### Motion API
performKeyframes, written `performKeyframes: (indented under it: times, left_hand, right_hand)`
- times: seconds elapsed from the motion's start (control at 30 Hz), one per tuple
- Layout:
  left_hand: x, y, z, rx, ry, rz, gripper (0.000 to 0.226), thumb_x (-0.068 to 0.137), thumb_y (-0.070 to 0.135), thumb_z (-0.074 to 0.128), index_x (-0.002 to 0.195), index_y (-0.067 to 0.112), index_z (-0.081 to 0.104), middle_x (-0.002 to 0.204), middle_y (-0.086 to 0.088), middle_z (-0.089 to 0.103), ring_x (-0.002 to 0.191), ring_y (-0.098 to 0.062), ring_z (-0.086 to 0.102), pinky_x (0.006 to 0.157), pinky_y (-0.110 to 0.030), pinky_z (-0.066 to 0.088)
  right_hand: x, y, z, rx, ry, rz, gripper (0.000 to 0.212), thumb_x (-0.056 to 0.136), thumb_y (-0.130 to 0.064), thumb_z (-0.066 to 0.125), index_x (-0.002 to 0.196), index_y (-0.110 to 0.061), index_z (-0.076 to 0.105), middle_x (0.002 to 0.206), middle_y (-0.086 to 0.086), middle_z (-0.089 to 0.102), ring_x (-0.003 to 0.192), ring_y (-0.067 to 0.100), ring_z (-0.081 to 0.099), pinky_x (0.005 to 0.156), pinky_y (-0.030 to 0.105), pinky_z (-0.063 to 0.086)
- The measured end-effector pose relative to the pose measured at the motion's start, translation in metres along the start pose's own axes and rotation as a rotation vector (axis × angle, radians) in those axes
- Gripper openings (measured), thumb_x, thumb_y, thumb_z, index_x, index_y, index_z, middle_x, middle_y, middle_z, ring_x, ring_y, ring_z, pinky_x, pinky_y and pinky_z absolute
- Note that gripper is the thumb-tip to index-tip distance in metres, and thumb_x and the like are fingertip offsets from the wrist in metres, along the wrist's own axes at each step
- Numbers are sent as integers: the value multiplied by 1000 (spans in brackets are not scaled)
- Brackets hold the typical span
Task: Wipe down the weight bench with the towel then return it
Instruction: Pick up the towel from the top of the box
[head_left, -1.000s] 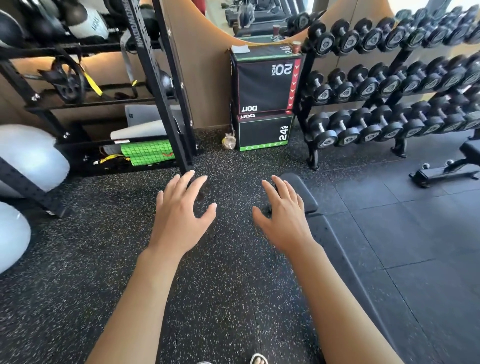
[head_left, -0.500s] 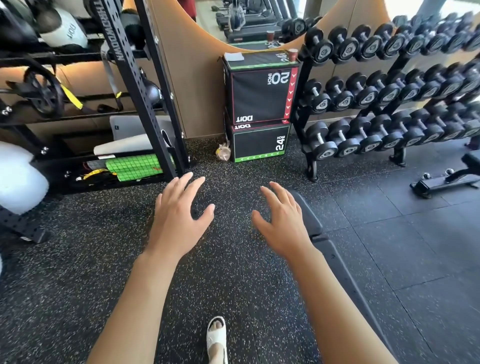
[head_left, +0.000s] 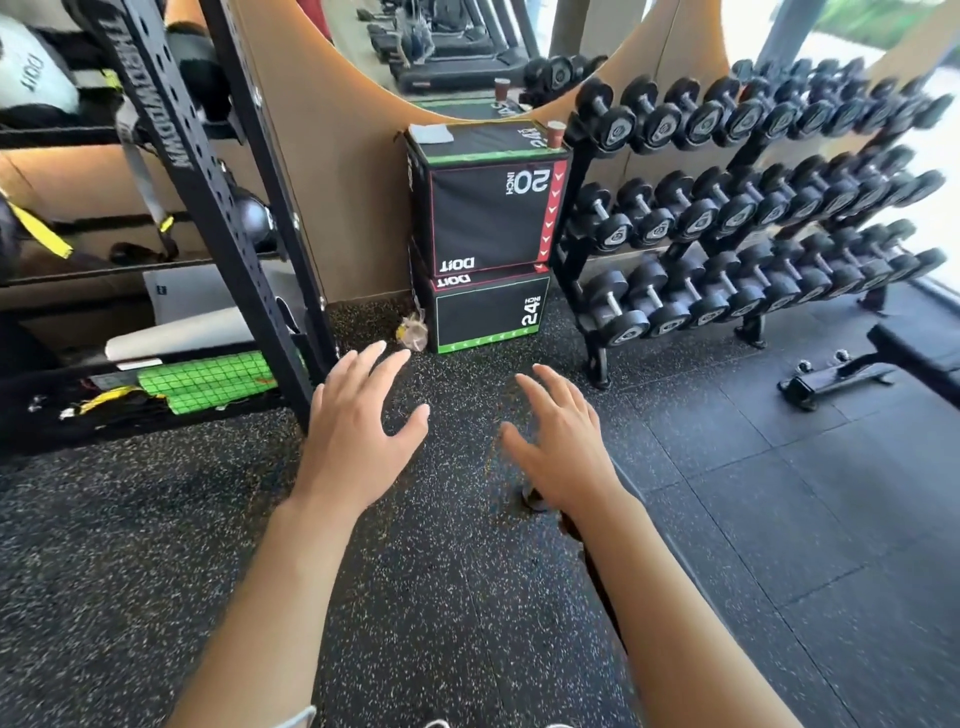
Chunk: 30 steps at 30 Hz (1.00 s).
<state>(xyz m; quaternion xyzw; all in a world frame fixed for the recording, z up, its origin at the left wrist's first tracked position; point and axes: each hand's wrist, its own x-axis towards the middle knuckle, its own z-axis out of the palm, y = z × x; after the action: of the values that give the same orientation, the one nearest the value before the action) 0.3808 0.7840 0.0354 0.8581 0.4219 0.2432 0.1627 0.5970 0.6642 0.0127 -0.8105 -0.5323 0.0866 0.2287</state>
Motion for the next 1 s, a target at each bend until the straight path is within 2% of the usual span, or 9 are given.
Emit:
performKeyframes:
  times: [0.17,0.37,0.77,1.0]
  left_hand:
    - [46,-14,13,-4,-18,-4,63,99,51,57,157,33,39,167,5,32,157,-21,21,126,-60,23]
    - [107,-16,37,5,-14,-18,63,98,51,57,156,31,41,167,4,33,156,-23,22,126,-57,22]
    - [271,23,107,20,29,-85,62,98,50,58,155,32,43,166,4,35,156,-22,22,126,-56,24]
    - [336,30,143,28,43,-119,61,97,49,59,154,32,45,164,5,37,155,-21,23,125,-55,25]
  right_hand:
    - [47,4,4,-29,-7,8,68,100,-52,50,160,-28,27,169,-4,17,156,19,10,127,50,12]
    - [111,25,9,-42,9,4,69,98,-53,51,158,-27,32,168,-4,21,155,20,12,126,53,14]
    - [287,114,-21,-8,-14,-44,67,97,-53,52,157,-26,35,167,-2,24,155,22,16,126,50,16]
    - [361,151,-26,25,-42,-56,68,98,-53,50,158,-27,33,167,-3,24,155,19,14,126,51,16]
